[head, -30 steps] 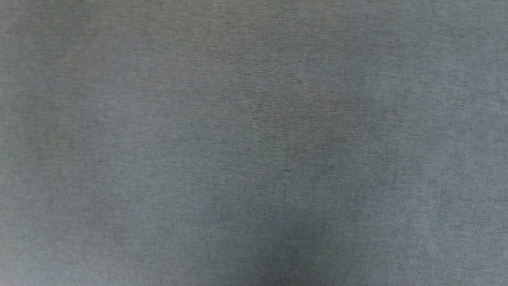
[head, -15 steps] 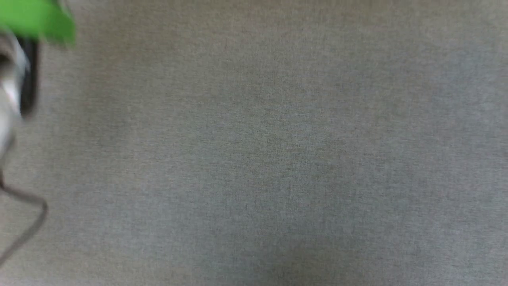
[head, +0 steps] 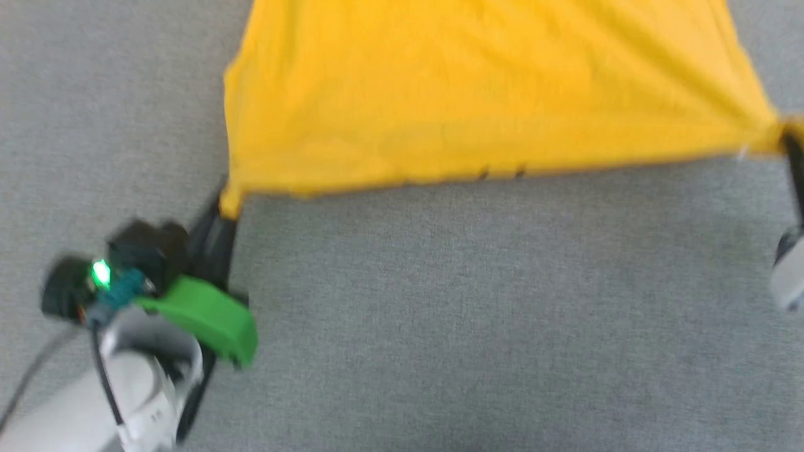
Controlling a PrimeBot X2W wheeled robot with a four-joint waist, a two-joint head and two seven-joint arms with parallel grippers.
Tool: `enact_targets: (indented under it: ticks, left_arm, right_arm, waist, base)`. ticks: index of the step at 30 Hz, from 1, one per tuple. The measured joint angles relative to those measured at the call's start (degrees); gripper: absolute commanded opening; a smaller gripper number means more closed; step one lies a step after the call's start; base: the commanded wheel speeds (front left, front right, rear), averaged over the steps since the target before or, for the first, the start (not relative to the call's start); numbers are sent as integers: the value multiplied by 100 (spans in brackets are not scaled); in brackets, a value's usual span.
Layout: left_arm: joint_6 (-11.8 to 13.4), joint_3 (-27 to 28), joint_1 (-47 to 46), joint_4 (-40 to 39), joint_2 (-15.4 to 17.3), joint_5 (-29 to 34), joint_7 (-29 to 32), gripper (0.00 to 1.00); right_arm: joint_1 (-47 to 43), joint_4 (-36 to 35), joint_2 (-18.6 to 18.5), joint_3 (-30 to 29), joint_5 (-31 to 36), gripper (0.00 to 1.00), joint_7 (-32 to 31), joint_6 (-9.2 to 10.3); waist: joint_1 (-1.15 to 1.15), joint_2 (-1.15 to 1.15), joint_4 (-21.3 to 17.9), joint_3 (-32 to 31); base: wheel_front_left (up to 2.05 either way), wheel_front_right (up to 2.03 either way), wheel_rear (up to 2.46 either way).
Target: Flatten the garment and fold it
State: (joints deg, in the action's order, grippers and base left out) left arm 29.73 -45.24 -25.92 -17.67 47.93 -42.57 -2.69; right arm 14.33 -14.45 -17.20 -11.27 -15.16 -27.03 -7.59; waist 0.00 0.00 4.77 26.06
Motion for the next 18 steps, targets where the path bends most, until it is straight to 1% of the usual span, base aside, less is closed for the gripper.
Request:
enact_targets:
  ticks: [5, 8, 13, 18]
  left_arm:
    - [-265, -393, 538, 31, 90, -396, 347, 0]
    - [-356, -589, 812, 54, 123, -638, 619, 0]
    - [-530, -890, 1245, 48, 155, -1111, 1084, 0]
    - [-538, -1010, 1734, 47, 364, -1517, 1304, 0]
  right_arm:
    - [-842, -101, 293, -119, -152, 0, -288, 0]
    - [-1338, -99, 325, -170, -182, 0, -542, 0]
    - [-2147, -77, 480, -343, -455, 0, -1011, 0]
    - [-2839, -170, 514, -423, -711, 0, -1490, 1]
  waist:
    - [0, 0, 12, -318]
    - [0, 0, 16, -507]
    - [0, 0, 30, -811]
    - [0, 0, 30, -1081]
  base:
    - [0, 0, 0]
    - [0, 0, 0]
    - [0, 0, 0]
    - [0, 0, 0]
